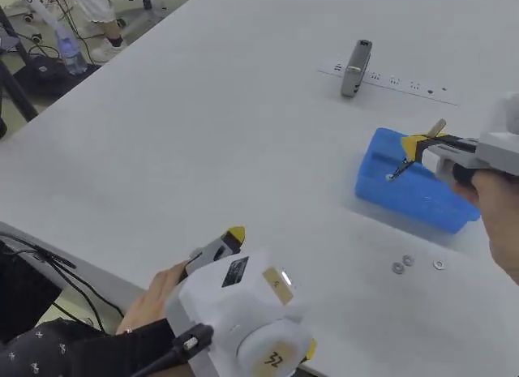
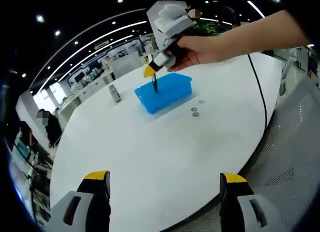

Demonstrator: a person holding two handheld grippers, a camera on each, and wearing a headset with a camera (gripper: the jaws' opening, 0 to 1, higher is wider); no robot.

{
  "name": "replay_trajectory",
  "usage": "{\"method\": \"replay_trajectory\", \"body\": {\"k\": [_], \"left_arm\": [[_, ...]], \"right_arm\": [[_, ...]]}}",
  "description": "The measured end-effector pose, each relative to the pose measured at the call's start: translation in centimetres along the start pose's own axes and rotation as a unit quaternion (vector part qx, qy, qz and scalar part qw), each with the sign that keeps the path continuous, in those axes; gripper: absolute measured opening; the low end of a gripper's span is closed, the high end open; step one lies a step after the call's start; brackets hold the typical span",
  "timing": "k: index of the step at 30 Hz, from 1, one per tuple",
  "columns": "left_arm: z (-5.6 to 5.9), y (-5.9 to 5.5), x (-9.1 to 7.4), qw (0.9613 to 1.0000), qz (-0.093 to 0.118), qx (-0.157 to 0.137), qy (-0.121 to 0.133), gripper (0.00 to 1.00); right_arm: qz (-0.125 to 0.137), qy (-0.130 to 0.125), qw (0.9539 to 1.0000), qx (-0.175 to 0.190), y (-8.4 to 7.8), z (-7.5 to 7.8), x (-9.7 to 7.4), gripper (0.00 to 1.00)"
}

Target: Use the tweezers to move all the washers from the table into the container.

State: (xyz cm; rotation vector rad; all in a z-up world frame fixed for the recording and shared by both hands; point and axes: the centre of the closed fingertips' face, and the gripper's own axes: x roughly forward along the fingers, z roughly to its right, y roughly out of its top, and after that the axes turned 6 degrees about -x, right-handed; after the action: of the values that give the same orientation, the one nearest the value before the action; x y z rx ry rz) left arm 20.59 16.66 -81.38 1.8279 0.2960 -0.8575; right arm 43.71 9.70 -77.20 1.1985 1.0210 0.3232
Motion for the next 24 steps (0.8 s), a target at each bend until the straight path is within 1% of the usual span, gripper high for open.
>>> {"method": "replay_trajectory", "body": {"k": [2,4,7,9,10,15,16,17,19,24], "left_arm": [[0.0,0.0,0.0,1.0000,0.000,0.000,0.000,0.93],[0.0,-0.1,0.0,1.0000,-0.002,0.002,0.000,0.93],[0.0,0.0,0.0,1.0000,0.000,0.001,0.001,0.93],[0.0,-0.1,0.0,1.0000,-0.002,0.001,0.000,0.93],[0.0,-0.1,0.0,1.0000,-0.003,0.003,0.001,0.93],[0.0,-0.2,0.1,1.0000,-0.005,0.002,-0.001,0.93],[0.0,-0.2,0.1,1.0000,-0.005,0.003,-0.001,0.92],[0.0,-0.2,0.1,1.0000,-0.006,0.003,-0.001,0.93],[0.0,-0.1,0.0,1.0000,-0.005,0.002,0.001,0.93],[0.0,0.0,0.0,1.0000,-0.001,0.001,0.000,0.93]], "right_arm": [[-0.006,-0.003,1.0000,-0.005,-0.6,0.3,0.6,0.01],[-0.010,-0.009,0.9999,-0.009,-1.0,0.5,0.8,0.01],[-0.014,-0.010,0.9999,-0.001,-1.1,0.7,0.9,0.01],[-0.015,-0.011,0.9998,0.001,-1.3,0.9,1.4,0.01],[-0.016,-0.012,0.9998,0.002,-1.4,1.0,1.3,0.01],[-0.027,-0.014,0.9995,-0.003,-2.1,1.1,2.1,0.01],[-0.026,-0.013,0.9996,-0.004,-2.3,1.2,2.0,0.01],[-0.019,-0.013,0.9997,-0.002,-2.0,1.3,2.0,0.01],[-0.024,-0.013,0.9996,-0.001,-2.1,1.3,2.0,0.01],[-0.023,-0.010,0.9997,-0.007,-2.1,1.0,2.0,0.01]]}}
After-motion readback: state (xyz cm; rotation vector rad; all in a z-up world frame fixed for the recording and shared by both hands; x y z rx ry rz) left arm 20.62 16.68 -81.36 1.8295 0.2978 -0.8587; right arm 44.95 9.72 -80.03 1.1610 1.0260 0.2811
